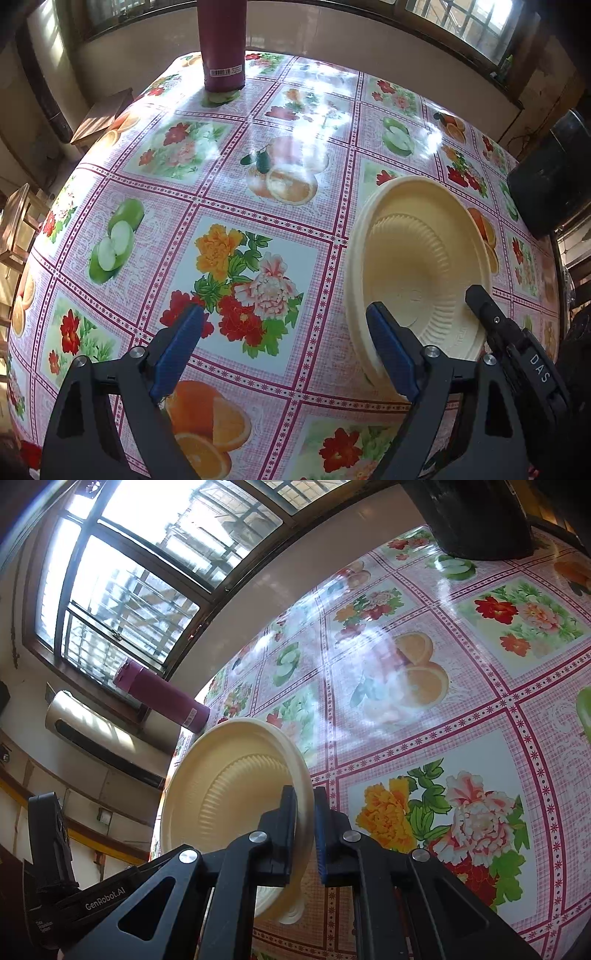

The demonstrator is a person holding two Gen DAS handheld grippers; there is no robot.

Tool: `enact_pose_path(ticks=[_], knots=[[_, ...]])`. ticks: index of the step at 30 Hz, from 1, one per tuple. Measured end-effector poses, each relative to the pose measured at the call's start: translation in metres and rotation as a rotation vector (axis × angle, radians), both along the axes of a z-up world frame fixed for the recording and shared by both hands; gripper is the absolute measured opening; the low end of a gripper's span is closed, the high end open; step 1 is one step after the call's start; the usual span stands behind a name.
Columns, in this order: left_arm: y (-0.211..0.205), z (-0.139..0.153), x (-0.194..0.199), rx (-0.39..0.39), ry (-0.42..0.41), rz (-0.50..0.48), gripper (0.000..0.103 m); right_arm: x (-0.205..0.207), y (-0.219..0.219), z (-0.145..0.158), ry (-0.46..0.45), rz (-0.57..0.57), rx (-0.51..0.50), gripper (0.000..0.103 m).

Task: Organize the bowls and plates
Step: 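Close the right tool on the beige colander bowl rim, then lift the colander with the right tool while the left tool grips its rim too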

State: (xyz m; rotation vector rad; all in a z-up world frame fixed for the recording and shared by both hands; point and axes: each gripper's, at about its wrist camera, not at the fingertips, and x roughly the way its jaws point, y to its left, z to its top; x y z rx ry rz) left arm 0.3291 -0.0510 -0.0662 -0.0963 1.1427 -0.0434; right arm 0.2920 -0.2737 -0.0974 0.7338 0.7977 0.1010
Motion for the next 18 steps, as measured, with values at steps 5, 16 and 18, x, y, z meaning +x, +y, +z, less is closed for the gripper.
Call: enact_pose_path(ticks=[5, 16, 18], knots=[[-0.002, 0.005, -0.011, 0.002, -0.025, -0.018, 0.089, -0.005, -0.001, -0.001, 0.007, -0.005, 0.008, 0.009], [-0.019, 0.009, -0.024, 0.002, -0.015, -0.088, 0.05, -0.008, 0.003, 0.003, 0.004, 0.004, 0.005, 0.009], [-0.018, 0.01, -0.025, -0.009, -0.014, -0.091, 0.05, -0.008, 0.001, 0.002, 0.008, 0.002, 0.018, 0.009]])
